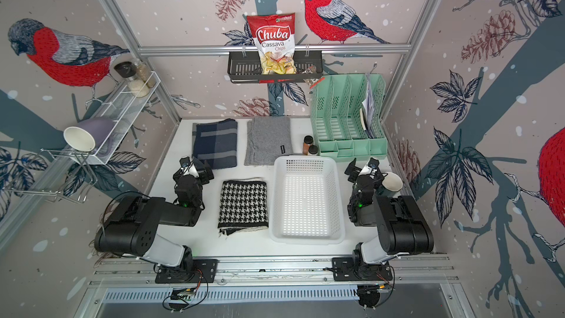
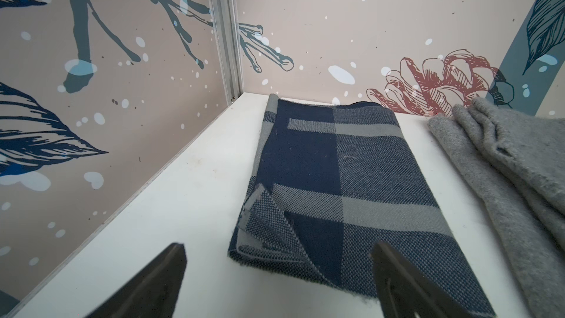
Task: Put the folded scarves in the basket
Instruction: Pick up the basket from the center of the board.
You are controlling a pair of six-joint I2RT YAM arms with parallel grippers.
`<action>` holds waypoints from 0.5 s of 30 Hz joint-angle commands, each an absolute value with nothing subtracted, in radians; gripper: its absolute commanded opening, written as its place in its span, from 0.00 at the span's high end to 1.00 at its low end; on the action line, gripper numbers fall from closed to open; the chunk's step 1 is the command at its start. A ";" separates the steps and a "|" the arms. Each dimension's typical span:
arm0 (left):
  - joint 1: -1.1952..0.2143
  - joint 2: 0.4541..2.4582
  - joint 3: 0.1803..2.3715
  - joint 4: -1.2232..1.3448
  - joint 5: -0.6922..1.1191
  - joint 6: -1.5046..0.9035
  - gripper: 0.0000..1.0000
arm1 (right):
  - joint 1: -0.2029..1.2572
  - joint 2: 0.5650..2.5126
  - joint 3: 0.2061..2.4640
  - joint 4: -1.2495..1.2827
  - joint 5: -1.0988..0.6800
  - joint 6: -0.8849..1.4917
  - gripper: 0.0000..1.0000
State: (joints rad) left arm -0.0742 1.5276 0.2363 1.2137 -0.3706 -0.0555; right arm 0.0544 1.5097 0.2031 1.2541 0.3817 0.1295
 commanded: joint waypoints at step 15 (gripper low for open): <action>-0.086 1.402 0.336 0.954 -0.371 -0.054 0.02 | 0.145 1.433 0.177 1.312 0.516 0.035 0.00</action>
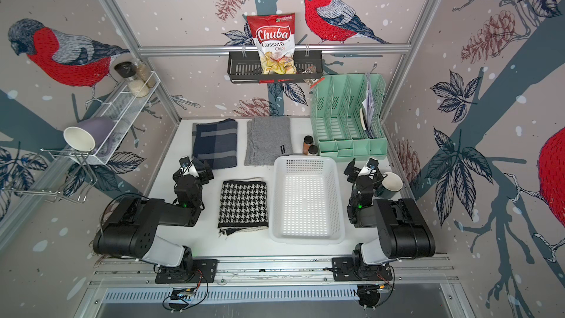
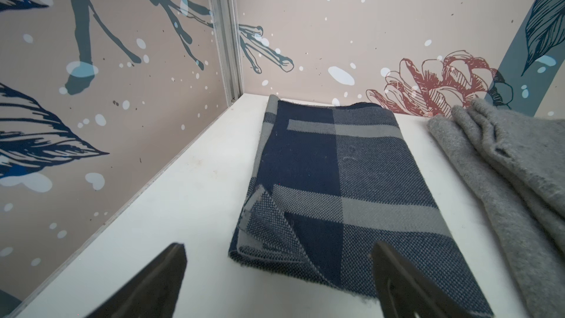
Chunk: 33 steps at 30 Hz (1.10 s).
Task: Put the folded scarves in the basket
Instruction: Pick up the basket from the center of the board.
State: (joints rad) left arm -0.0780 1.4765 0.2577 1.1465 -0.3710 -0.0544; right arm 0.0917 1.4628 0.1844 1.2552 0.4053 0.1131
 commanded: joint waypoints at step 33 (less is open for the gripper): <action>-0.121 0.808 0.822 -0.203 -0.217 -0.661 0.03 | 0.142 0.887 0.807 0.059 0.087 0.716 0.00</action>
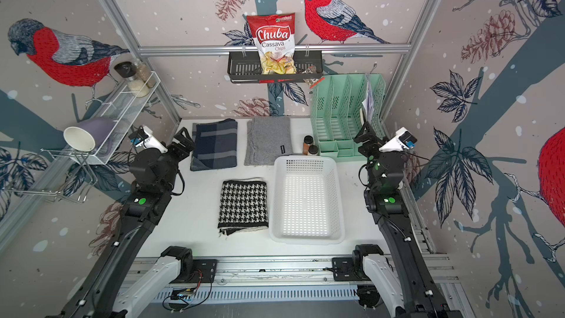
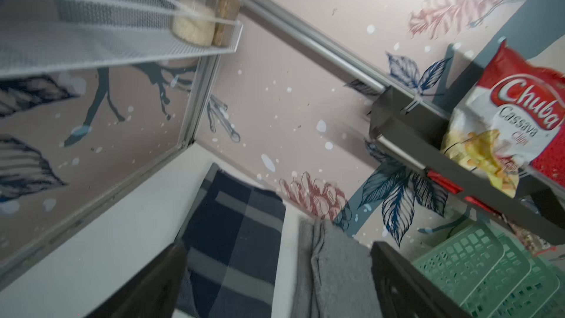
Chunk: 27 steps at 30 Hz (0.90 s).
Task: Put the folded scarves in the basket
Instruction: Pick up the basket from the center of the board.
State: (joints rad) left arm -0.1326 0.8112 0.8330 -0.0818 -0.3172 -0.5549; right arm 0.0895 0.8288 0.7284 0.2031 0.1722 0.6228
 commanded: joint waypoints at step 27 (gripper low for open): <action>-0.182 0.834 0.790 -0.560 -0.104 -0.681 0.23 | 1.095 1.845 1.452 -0.744 0.310 0.949 0.25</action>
